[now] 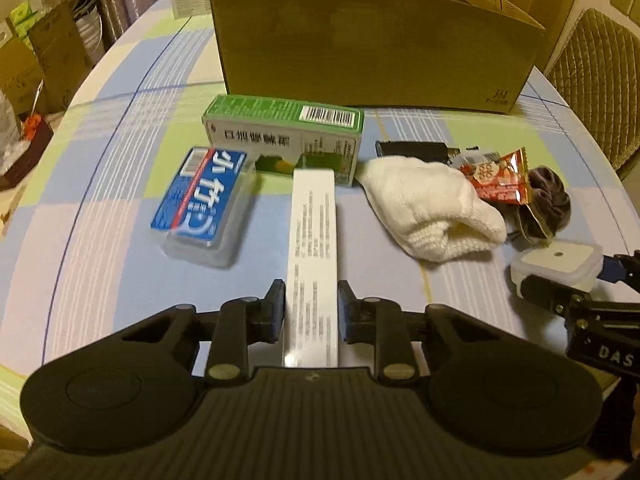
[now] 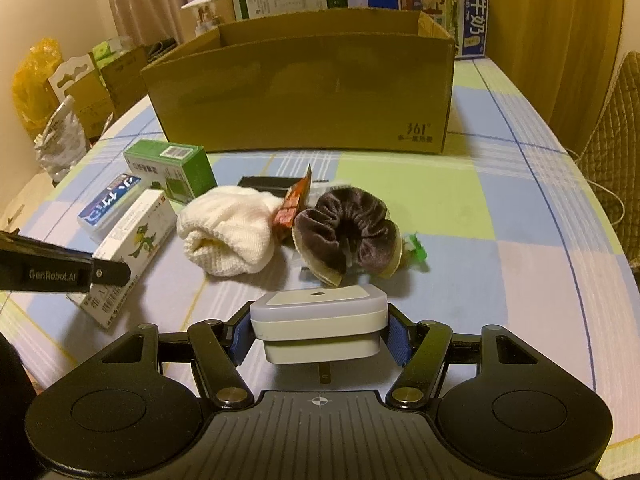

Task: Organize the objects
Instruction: 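Grasp the white square plug adapter with the right tool while the left tool grasps the long white box, then lift and carry both held items over the open cardboard box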

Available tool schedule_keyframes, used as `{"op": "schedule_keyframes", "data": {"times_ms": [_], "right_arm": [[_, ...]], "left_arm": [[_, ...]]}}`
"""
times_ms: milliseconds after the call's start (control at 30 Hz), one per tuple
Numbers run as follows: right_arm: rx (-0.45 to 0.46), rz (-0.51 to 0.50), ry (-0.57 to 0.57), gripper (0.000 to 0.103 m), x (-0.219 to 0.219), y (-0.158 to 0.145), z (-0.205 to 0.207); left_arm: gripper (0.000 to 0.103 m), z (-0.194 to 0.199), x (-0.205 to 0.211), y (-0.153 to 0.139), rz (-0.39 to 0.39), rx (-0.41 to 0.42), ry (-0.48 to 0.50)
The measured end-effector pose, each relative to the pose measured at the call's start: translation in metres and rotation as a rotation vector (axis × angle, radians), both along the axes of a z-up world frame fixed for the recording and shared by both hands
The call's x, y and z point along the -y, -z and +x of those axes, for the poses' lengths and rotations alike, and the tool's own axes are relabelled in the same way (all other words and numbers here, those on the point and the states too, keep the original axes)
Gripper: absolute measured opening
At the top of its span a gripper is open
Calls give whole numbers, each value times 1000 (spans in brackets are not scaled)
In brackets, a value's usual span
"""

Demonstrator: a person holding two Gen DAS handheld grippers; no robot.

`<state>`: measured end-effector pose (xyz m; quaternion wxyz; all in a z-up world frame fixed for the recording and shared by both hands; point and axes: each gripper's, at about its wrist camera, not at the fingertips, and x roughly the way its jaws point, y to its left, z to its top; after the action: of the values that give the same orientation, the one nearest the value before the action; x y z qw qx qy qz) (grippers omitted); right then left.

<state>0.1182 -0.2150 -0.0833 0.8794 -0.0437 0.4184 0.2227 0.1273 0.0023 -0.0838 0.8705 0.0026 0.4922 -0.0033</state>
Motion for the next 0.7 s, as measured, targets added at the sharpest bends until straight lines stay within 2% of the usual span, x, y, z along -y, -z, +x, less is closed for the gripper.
{"op": "schedule_keyframes", "data": {"times_ms": [67, 333, 433, 700], "right_arm": [[4, -1, 1, 62, 0, 0, 2], [-3, -6, 2, 62, -3, 8, 8], [-10, -5, 3, 62, -3, 10, 9], [2, -13, 20, 62, -2, 1, -6]], "left_arm": [[27, 6, 2, 0, 6, 11, 8], [27, 28, 5, 15, 17, -25, 33], [21, 26, 5, 16, 12, -20, 41], [21, 8, 0, 0, -32, -10, 34]]}}
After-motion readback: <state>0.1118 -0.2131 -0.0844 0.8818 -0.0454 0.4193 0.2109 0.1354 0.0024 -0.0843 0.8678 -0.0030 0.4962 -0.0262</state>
